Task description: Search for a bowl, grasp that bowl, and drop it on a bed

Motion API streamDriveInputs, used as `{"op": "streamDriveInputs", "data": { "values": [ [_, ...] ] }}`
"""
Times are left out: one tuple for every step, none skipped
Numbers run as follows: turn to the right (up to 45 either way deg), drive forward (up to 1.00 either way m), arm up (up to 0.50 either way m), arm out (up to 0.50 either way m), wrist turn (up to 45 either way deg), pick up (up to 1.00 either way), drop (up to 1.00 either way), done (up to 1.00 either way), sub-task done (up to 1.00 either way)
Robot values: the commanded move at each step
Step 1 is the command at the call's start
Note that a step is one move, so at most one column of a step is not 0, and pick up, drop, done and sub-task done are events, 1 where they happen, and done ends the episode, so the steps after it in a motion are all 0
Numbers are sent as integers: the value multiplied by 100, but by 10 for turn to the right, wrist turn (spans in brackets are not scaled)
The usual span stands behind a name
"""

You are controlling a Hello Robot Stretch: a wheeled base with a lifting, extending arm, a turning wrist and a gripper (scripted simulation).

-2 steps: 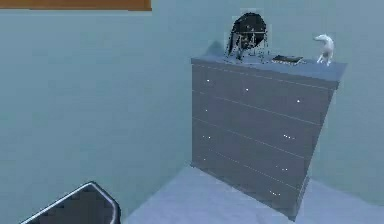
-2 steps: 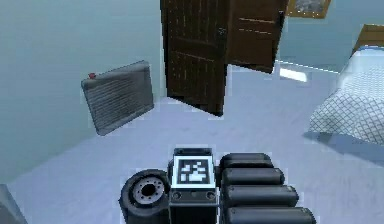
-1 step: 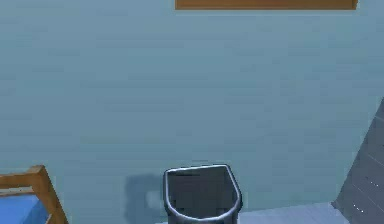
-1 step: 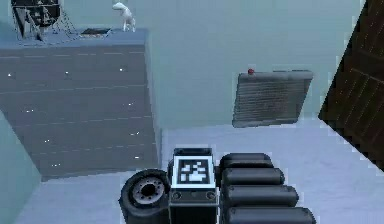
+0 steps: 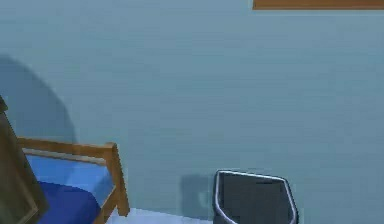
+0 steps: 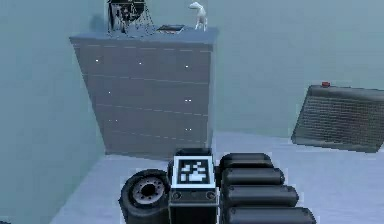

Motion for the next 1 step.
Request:
{"op": "streamDriveInputs", "data": {
  "values": [
    [-450, 0, 0, 0, 0, 0, 0, 0, 0]
  ]
}}
